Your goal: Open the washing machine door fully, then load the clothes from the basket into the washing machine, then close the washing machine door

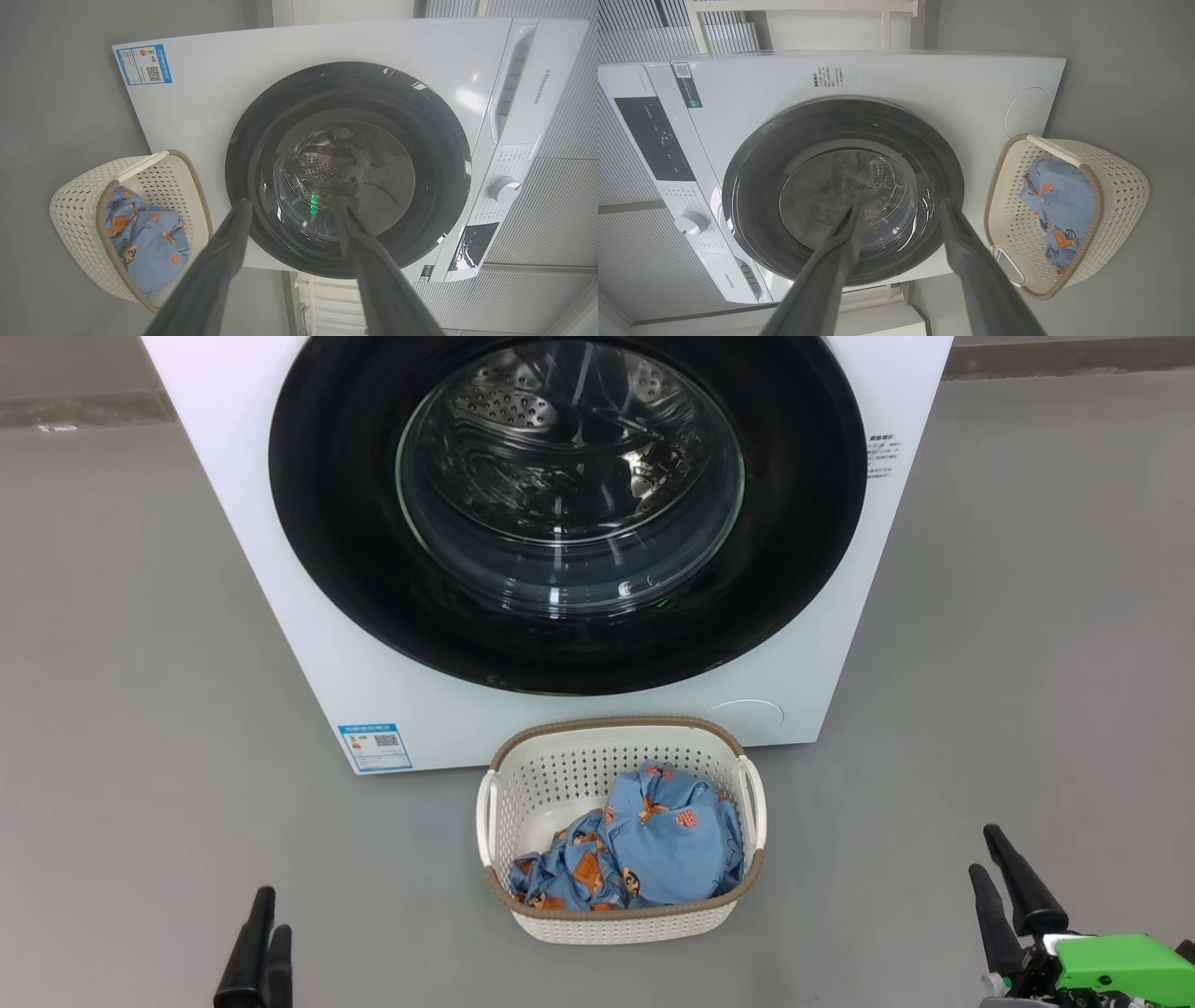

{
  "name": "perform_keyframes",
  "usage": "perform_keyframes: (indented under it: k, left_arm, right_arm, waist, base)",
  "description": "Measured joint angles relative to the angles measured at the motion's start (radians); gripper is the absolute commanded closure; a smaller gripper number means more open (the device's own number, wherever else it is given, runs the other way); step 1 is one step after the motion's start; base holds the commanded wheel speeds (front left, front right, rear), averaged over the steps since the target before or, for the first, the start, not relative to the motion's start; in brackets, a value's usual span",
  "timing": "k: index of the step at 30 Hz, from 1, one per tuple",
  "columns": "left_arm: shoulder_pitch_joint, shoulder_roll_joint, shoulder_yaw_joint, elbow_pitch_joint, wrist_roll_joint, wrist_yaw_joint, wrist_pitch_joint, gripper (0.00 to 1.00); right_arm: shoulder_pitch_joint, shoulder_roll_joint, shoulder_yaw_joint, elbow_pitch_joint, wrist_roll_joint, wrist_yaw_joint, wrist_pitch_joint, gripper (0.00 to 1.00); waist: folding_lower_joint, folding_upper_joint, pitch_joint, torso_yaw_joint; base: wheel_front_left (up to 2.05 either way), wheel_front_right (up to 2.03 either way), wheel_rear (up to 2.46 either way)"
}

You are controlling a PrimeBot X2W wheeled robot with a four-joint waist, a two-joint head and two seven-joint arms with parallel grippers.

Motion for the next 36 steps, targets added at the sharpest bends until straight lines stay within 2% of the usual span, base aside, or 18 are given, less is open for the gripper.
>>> perform_keyframes:
  k: [4, 9, 36]
  left_arm:
    - [0.002, -0.002, -0.002, -0.001, 0.0, 0.0, -0.007, 0.0]
    - [0.001, -0.002, -0.007, -0.006, 0.0, 0.0, -0.019, 0.0]
    - [-0.047, 0.034, -0.082, -0.049, 0.072, 0.0, -0.1, 0.0]
  right_arm:
    - [0.002, 0.0, 0.003, -0.006, 0.0, 0.0, -0.01, 0.0]
    - [0.001, 0.0, 0.01, -0.019, 0.0, 0.0, -0.023, 0.0]
    - [-0.045, -0.022, 0.072, -0.084, -0.068, 0.0, -0.103, 0.0]
  waist:
    - [0.0021, 0.0, -0.002, 0.0]
    - [0.0003, 0.0, -0.001, 0.0]
    - [0.0001, 0.0, 0.009, -0.004]
  base:
    - [0.0, 0.0, 0.0]
    - [0.0, 0.0, 0.0]
    - [0.0, 0.0, 0.0]
